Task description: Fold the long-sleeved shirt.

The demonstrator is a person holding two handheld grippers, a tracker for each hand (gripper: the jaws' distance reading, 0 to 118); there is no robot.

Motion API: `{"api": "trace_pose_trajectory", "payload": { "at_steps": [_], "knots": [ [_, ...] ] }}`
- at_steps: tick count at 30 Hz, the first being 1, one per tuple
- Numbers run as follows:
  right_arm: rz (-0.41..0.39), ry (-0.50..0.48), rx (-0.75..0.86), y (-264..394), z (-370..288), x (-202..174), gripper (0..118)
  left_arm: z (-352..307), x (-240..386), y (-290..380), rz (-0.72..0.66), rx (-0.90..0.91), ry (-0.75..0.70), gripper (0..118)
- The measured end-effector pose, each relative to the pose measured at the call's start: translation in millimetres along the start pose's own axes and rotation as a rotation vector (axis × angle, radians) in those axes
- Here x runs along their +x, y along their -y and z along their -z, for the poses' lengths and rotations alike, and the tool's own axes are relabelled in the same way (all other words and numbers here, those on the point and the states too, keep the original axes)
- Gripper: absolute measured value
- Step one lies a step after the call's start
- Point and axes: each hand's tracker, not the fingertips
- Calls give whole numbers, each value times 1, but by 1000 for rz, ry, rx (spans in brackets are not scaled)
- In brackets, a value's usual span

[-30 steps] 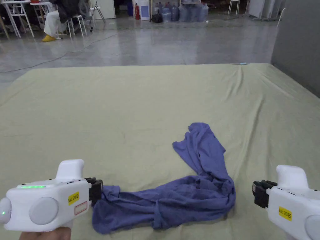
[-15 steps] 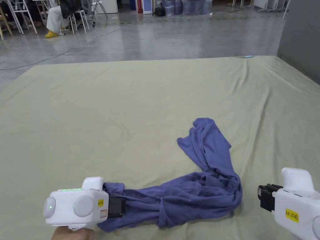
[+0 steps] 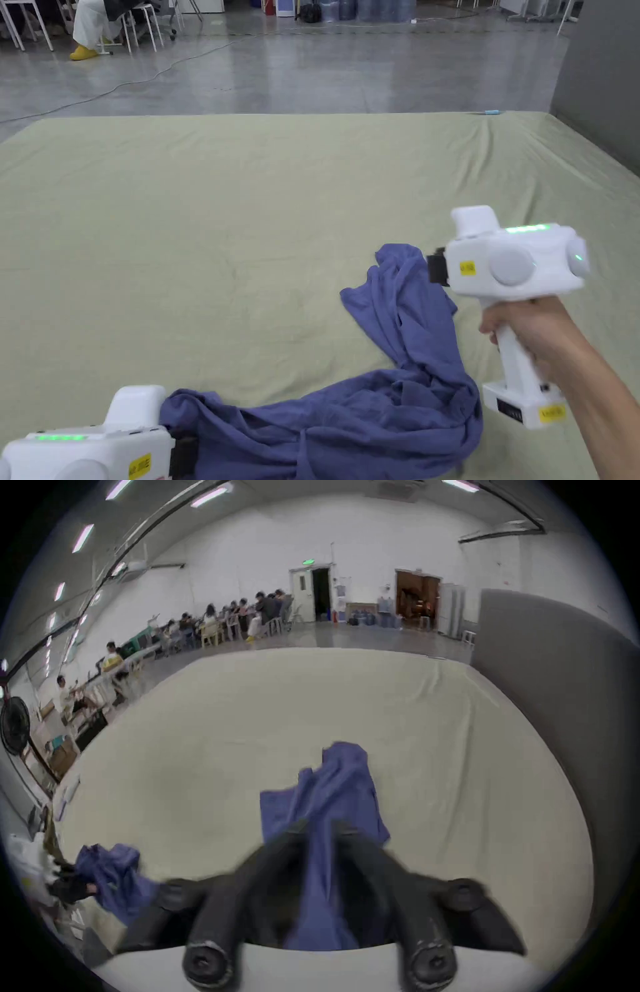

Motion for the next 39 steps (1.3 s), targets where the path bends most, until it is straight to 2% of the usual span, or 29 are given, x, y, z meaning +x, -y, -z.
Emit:
{"api": "trace_pose_trajectory", "payload": {
  "at_steps": [1,2,6,8,11,12,13,15,16,18,21,25,29,33,36,39],
  "knots": [
    [-26,-3,-37,-12,25,2,77,2,-2,0,-6,1,3,0],
    [-29,-10,-79,-21,51,4,85,4,-3,1,-16,2,6,0],
    [-76,82,-244,-28,134,7,82,11,-5,2,-39,-7,12,0],
    [-102,93,-255,-28,163,6,71,14,-8,3,-41,-9,13,0],
    [-76,183,-225,-37,195,12,39,17,-10,5,-50,-10,16,0],
    [-49,212,-232,-39,204,16,4,17,-10,5,-47,-12,15,0],
    [-17,227,-282,-39,213,20,0,15,-6,5,-40,-15,12,0],
    [24,224,-386,-30,220,25,0,15,-6,5,-30,-15,6,0],
    [28,211,-342,-26,216,29,0,14,-7,4,-30,-12,5,0],
    [47,190,-297,-27,204,33,0,12,-8,0,-42,10,3,0],
    [115,135,-232,-35,165,42,0,-3,-1,-16,-55,71,-7,0],
    [100,106,-52,-67,77,56,0,-36,6,-57,-52,202,3,0],
    [75,123,110,-110,-25,74,0,-78,10,-113,-51,359,-20,0],
    [74,167,227,-152,-112,91,0,-119,6,-174,-49,500,-105,0],
    [73,200,326,-182,-158,97,0,-149,-1,-224,-69,597,-157,0],
    [65,267,393,-217,-184,102,0,-171,-11,-281,-96,623,-142,0]
  ]
}}
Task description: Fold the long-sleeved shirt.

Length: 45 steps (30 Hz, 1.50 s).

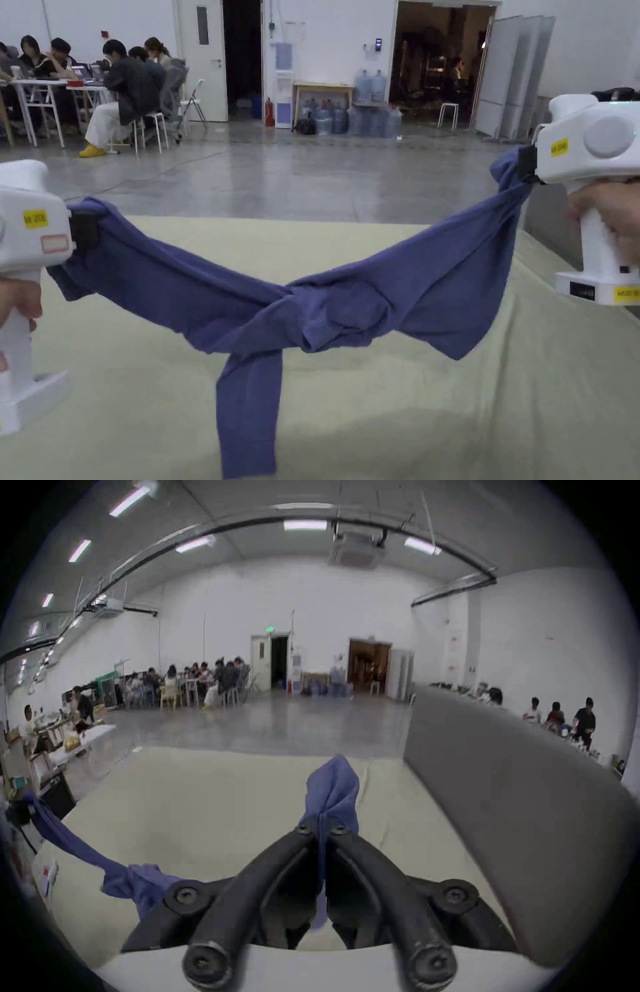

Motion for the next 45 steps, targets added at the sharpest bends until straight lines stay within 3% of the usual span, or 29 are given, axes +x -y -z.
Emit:
{"api": "trace_pose_trajectory", "payload": {
  "at_steps": [6,10,17,24,29,36,38,45],
  "knots": [
    [20,39,58,-65,-2,9,0,24,5,-104,-3,60,-65,0],
    [-43,136,104,-93,-3,11,0,20,14,-147,20,114,-102,0],
    [38,147,86,-90,7,28,0,29,18,-166,34,112,-117,0],
    [110,82,-71,23,61,31,0,87,11,-64,80,-103,-77,0],
    [83,41,-164,106,76,23,0,112,1,16,73,-235,-51,0],
    [14,-41,-155,177,-12,27,0,32,-17,86,148,-259,3,0],
    [-13,-56,-210,208,-41,32,0,6,-25,114,194,-309,11,0],
    [-93,-78,-487,342,-100,46,0,-57,-66,239,129,-513,10,0]
  ]
}}
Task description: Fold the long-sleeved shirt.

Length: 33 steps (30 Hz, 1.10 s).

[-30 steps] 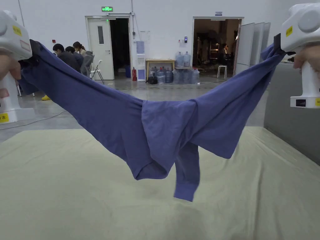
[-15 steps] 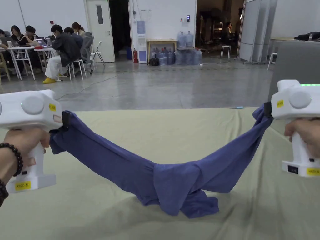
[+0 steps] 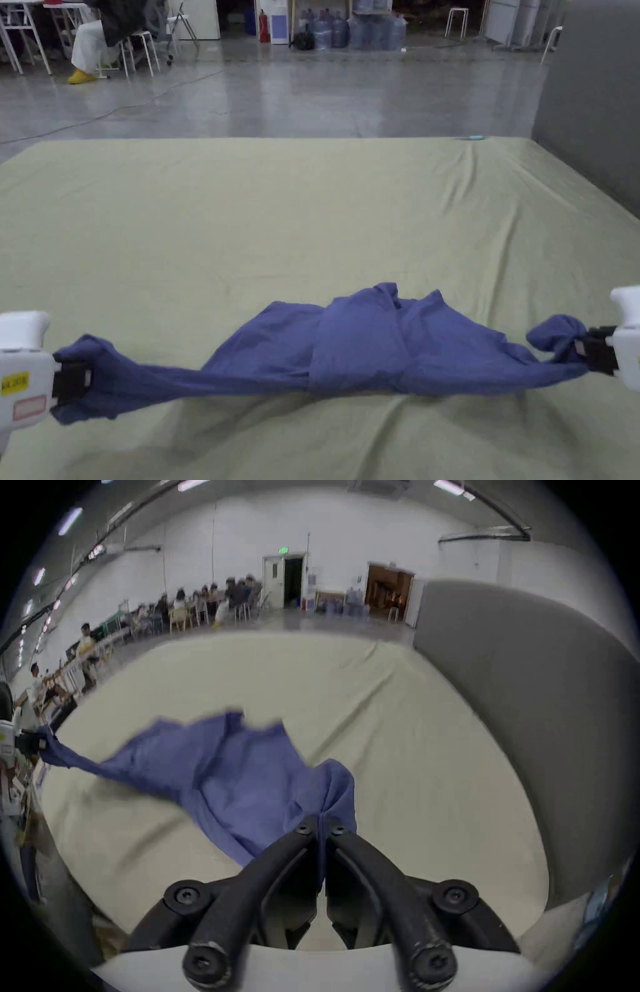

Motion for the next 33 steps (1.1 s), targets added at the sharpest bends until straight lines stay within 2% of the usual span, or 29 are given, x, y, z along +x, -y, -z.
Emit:
{"api": "trace_pose_trajectory", "payload": {
  "at_steps": [4,6,7,8,9,10,11,12,14,15,16,17,18,19,20,22,25,29,30,32,33],
  "knots": [
    [-34,32,-186,53,41,-4,0,27,-1,50,16,-119,-22,0],
    [-16,21,-212,66,55,-4,0,38,-6,57,-14,-121,-2,0],
    [2,16,-223,72,66,5,2,40,-7,58,-30,-119,6,0],
    [17,15,-215,73,67,6,12,39,-7,57,-41,-109,14,1],
    [39,11,-193,71,64,7,50,36,-7,56,-53,-87,17,29],
    [47,10,-176,68,60,8,86,32,-8,52,-55,-56,18,75],
    [48,22,-167,62,50,9,105,27,-7,46,-43,-41,8,112],
    [46,56,-149,56,42,9,109,22,-6,42,-41,-42,8,116],
    [31,58,-49,42,11,11,108,2,-4,34,-31,-11,16,116],
    [46,55,-15,37,-3,11,103,-7,-1,26,-22,33,36,115],
    [71,50,10,31,-15,11,88,-15,3,24,-21,48,43,110],
    [99,30,39,26,-25,10,58,-23,8,23,-22,52,43,92],
    [118,3,67,24,-32,10,4,-28,12,21,-19,72,51,40],
    [132,-13,83,24,-43,3,0,-32,17,19,0,102,71,9],
    [137,-3,70,24,-43,-2,0,-34,22,18,18,111,73,0],
    [134,6,61,28,-41,-9,0,-34,32,24,14,105,71,0],
    [95,-17,15,34,-33,-20,0,-32,38,28,12,84,144,0],
    [91,-43,-12,41,-21,-19,0,-26,46,27,46,97,116,0],
    [92,-48,-15,40,-20,-20,0,-22,46,26,52,110,113,12],
    [92,-52,-16,41,-17,-20,0,-4,48,25,80,96,82,88],
    [90,-54,-17,40,-16,-20,0,10,49,27,91,47,54,106]
  ]
}}
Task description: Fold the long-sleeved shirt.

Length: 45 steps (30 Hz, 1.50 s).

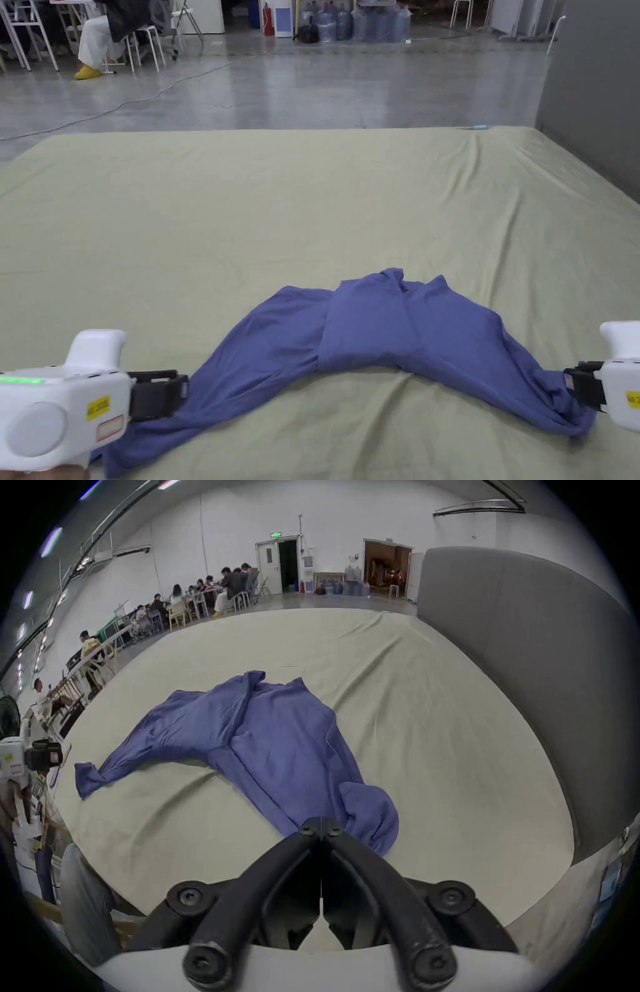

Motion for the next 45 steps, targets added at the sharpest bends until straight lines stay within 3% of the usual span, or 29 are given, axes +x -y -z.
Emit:
{"api": "trace_pose_trajectory", "payload": {
  "at_steps": [6,7,8,9,10,11,13,20,21,22,24,25,28,32,35,36,37,38,39,41,45],
  "knots": [
    [-6,4,-3,0,-3,-8,0,77,8,20,-23,-200,-79,100],
    [-7,2,-6,0,-3,-8,0,87,9,24,-20,-253,-91,88],
    [-8,1,-9,0,-4,-8,0,102,1,31,-26,-283,-108,64],
    [-9,1,-12,-1,-3,-7,0,106,2,35,-20,-285,-126,56],
    [-13,1,-17,-3,-3,-9,0,104,2,38,-19,-259,-106,35],
    [-21,3,-21,-7,-1,-10,0,94,4,36,-16,-196,-98,1],
    [-36,3,-21,-19,6,-11,0,83,3,32,-45,-173,-28,2],
    [-78,-47,25,-126,74,-26,0,51,14,14,0,-120,-37,2],
    [-83,-55,26,-142,90,-29,3,50,14,13,-13,-114,-31,2],
    [-80,-71,29,-160,111,-30,22,49,13,13,-27,-110,-22,2],
    [-90,-100,-14,-187,155,-36,79,51,12,9,-43,-109,-12,2],
    [-114,-100,-54,-195,176,-40,83,51,12,9,-43,-110,-11,2],
    [-190,-38,-165,-208,239,-54,83,55,14,7,-40,-119,-15,2],
    [-179,-25,-235,-206,301,-60,74,63,14,7,-44,-139,-8,2],
    [-154,-28,-334,-194,317,-66,47,68,15,7,-35,-151,-16,2],
    [-120,-45,-298,-195,312,-65,16,70,15,5,-35,-153,-21,2],
    [-100,-76,-305,-198,306,-65,0,70,14,5,-40,-152,-23,2],
    [-86,-88,-296,-199,299,-66,0,71,14,4,-49,-148,-26,2],
    [-116,-27,-257,-200,291,-68,0,72,14,2,-60,-145,-27,2],
    [-176,-10,-239,-203,273,-72,0,69,12,-8,-74,-114,-35,2],
    [-154,-34,-107,-231,206,-64,0,51,7,-44,-89,16,-52,2]
  ]
}}
